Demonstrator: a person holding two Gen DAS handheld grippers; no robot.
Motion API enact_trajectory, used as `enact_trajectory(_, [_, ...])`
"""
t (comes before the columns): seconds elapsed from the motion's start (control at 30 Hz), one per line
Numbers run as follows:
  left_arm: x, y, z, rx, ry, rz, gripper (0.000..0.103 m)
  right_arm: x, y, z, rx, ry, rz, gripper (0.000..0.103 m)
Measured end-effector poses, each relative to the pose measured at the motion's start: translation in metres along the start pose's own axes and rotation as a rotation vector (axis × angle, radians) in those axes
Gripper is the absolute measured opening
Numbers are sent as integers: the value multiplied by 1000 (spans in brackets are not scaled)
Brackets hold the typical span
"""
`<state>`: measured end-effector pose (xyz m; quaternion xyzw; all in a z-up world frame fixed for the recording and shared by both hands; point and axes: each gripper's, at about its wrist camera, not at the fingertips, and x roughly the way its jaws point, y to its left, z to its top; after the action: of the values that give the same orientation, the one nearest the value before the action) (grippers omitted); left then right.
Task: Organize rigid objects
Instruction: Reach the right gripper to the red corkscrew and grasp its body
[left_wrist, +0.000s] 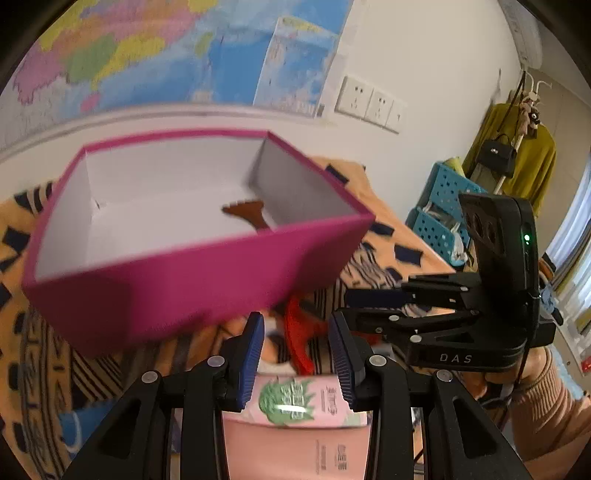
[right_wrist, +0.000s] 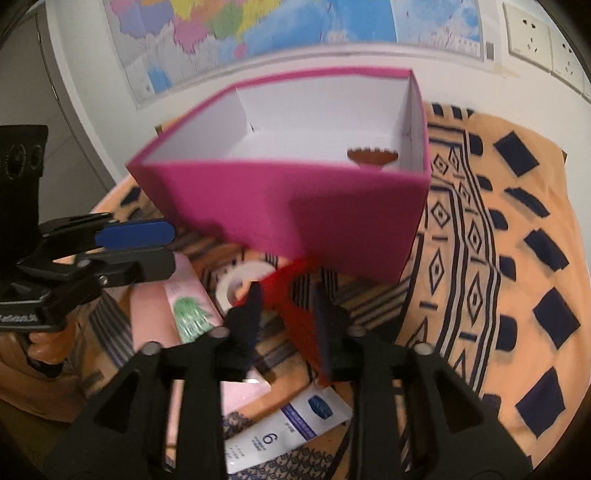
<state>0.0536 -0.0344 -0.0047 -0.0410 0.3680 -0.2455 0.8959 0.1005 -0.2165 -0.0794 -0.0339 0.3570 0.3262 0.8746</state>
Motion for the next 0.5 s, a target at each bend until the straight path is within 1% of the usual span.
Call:
enact_trajectory(0.03, [2, 1, -4, -5, 10, 1, 36, 3, 0, -2, -7, 12, -10, 40])
enact_trajectory(0.2, [9, 0, -17, -21, 43, -3, 36, 12, 6, -5, -53, 52, -36, 40])
enact_trajectory(0.5, [12, -3, -24, -12, 61, -8, 36, 26, 9, -3, -112, 97, -80, 40])
